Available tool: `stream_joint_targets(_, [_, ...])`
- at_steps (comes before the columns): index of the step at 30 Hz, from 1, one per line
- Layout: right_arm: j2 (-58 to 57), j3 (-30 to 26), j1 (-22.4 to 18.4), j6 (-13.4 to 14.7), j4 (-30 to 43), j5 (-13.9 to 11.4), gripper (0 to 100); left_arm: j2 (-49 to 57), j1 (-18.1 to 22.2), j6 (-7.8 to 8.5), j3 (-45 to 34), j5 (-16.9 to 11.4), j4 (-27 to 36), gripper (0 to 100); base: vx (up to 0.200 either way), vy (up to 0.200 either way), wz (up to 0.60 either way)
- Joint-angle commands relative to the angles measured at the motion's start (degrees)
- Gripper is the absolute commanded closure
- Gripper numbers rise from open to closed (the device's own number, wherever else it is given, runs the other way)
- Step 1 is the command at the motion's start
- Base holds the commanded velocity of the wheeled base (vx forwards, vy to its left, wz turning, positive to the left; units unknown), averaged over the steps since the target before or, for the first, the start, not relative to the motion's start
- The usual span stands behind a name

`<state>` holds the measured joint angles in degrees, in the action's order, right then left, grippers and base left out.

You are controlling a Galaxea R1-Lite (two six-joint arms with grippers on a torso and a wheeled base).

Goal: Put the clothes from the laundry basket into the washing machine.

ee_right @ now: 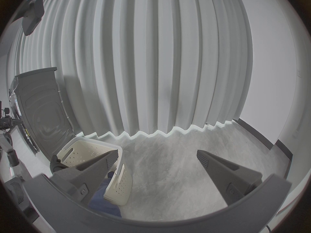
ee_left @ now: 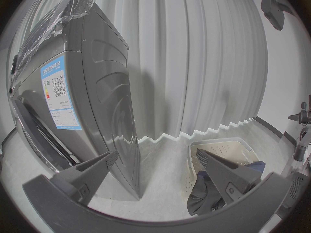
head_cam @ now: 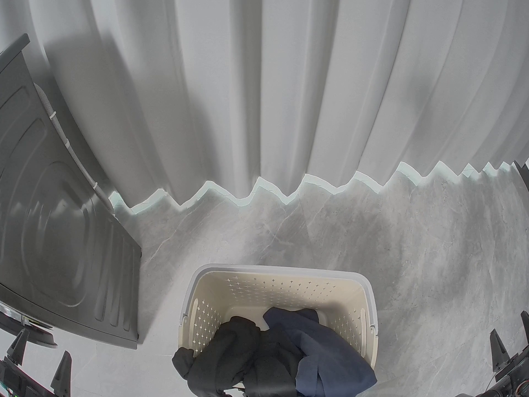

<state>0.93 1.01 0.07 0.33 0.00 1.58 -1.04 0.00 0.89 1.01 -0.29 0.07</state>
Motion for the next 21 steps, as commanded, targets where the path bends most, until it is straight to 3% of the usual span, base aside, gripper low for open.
stream_joint_targets(1, [-0.4,-1.0,0.0,0.0,0.0,0.0,0,0.7,0.0,-0.01,-1.0,-0.1,0.0,0,0.200,0.000,0.00])
stream_joint_targets(5, [-0.4,-1.0,0.0,0.0,0.0,0.0,0,0.7,0.0,-0.01,-1.0,0.0,0.0,0,0.200,0.000,0.00])
stream_joint_targets(17, [-0.4,-1.0,0.0,0.0,0.0,0.0,0,0.7,0.0,-0.01,-1.0,-0.1,0.0,0,0.000,0.000,0.00])
stream_joint_targets(21, [-0.4,-1.0,0.0,0.0,0.0,0.0,0,0.7,0.0,-0.01,-1.0,-0.1,0.0,0,0.200,0.000,0.00])
